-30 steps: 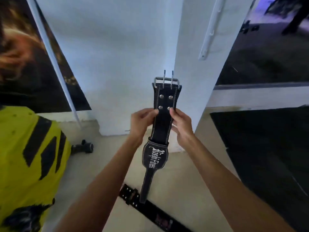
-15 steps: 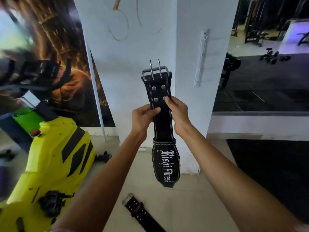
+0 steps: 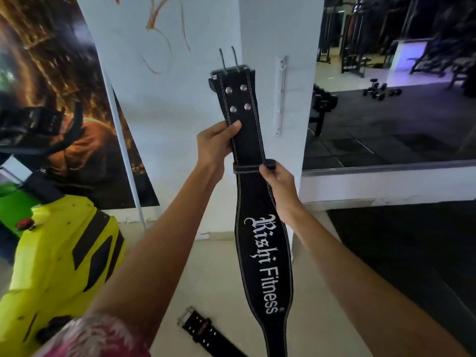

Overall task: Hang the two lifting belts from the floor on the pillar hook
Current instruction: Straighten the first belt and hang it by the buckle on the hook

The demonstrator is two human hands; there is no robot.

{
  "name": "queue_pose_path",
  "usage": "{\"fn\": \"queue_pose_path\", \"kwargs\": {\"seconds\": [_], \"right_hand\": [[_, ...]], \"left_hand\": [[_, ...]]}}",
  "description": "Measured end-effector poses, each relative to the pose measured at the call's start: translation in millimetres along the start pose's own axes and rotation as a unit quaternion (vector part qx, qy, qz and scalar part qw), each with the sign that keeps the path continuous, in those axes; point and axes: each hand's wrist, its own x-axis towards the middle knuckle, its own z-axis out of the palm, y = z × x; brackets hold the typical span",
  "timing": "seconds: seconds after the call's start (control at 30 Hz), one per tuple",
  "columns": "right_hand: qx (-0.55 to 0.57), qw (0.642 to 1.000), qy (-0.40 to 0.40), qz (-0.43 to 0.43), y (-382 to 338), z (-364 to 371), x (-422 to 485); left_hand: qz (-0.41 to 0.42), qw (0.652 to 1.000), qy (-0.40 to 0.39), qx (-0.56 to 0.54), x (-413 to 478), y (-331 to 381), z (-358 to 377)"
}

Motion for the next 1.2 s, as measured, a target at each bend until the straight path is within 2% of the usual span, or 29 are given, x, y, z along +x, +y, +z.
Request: {"fn": "queue_pose_path", "kwargs": {"seconds": [0.07, 0.13, 0.27, 0.37, 0.5, 0.63, 0.7, 0.87, 0.93, 1.0, 1.07, 1.2], "right_hand": [[0.042, 0.999, 0.024, -0.012, -16.0, 5.4, 12.5], [0.036, 0.999, 0.022, -0.018, -19.2, 6.0, 12.8], [0.016, 0.999, 0.005, 0.029, 0.2, 4.4, -3.6], [0.039, 0.998, 0.031, 0.029, 7.5, 10.2, -1.8], [0.101, 0.992, 0.075, 0.023, 1.2, 22.7, 9.8], [0.131, 0.987, 0.094, 0.011, -21.7, 22.6, 24.6], [0.129, 0.987, 0.097, 0.009, -27.3, 20.4, 27.5], [0.160, 0.983, 0.082, 0.024, -28.7, 22.5, 30.0], [0.147, 0.984, 0.098, 0.016, -33.5, 21.3, 32.8], [0.130, 0.987, 0.096, 0.016, -34.3, 16.5, 34.0], [0.132, 0.987, 0.085, 0.020, -31.5, 12.5, 35.2], [0.121, 0.991, 0.062, -0.003, -37.7, 17.8, 35.8]], "left_hand": [[0.002, 1.000, -0.022, 0.015, -7.0, -14.4, 2.3], [-0.010, 1.000, -0.022, 0.012, -12.6, -26.9, 1.2], [-0.015, 0.999, -0.009, -0.038, -12.6, -30.8, -2.0], [-0.004, 0.998, -0.022, -0.051, -9.5, -24.8, 2.6], [0.010, 0.998, -0.047, 0.033, -9.4, -29.4, -2.3], [-0.058, 0.986, -0.074, 0.137, -51.4, -69.4, -26.0], [-0.062, 0.984, -0.079, 0.146, -50.3, -68.6, -30.3], [-0.010, 0.991, -0.057, 0.118, -13.3, -37.1, -14.4], [-0.034, 0.985, -0.053, 0.158, -34.5, -71.6, -31.5], [-0.098, 0.968, -0.076, 0.219, -64.5, -108.2, -56.9], [-0.129, 0.953, -0.087, 0.259, -70.9, -117.3, -66.7], [-0.048, 0.986, -0.062, 0.147, -37.2, -65.8, -30.9]]}}
